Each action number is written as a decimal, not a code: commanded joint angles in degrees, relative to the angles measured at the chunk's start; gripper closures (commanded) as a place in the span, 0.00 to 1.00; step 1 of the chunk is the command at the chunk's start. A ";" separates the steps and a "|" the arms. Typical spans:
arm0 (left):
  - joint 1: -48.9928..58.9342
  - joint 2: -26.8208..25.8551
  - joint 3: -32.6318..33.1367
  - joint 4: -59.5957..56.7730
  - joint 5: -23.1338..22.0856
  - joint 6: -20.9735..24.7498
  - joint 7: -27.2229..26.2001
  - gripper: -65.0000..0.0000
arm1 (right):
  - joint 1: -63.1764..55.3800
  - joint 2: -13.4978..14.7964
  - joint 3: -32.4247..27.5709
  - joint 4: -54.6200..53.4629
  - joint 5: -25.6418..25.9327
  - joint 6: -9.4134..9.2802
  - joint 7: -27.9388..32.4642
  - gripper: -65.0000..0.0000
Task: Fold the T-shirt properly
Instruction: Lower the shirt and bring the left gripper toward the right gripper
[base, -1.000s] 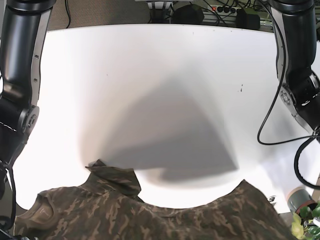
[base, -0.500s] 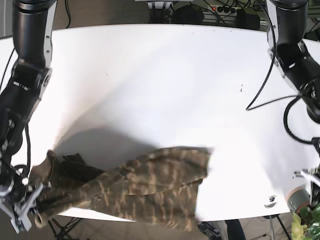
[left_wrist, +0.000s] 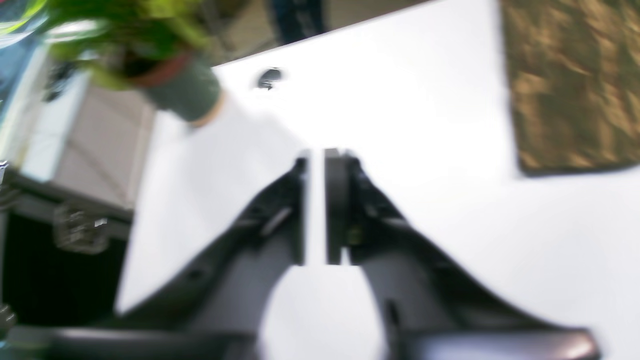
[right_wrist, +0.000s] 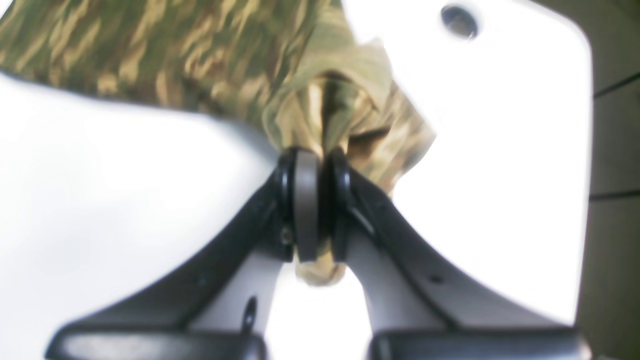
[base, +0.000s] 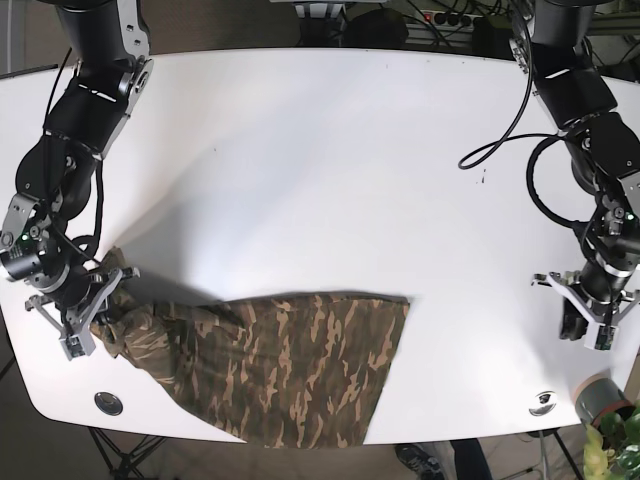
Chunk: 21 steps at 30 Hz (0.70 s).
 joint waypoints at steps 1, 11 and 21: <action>-1.38 0.53 1.71 -0.54 -0.64 0.42 -2.61 0.74 | 0.82 -0.12 0.14 2.20 0.56 0.03 1.32 0.96; -5.69 5.63 10.86 -17.25 -0.64 3.41 -9.99 0.43 | -5.33 -1.96 0.05 4.84 0.39 0.03 2.72 0.96; -16.06 9.59 18.86 -45.29 -1.08 7.11 -22.65 0.42 | -7.09 -2.05 0.14 4.84 0.65 0.03 2.81 0.96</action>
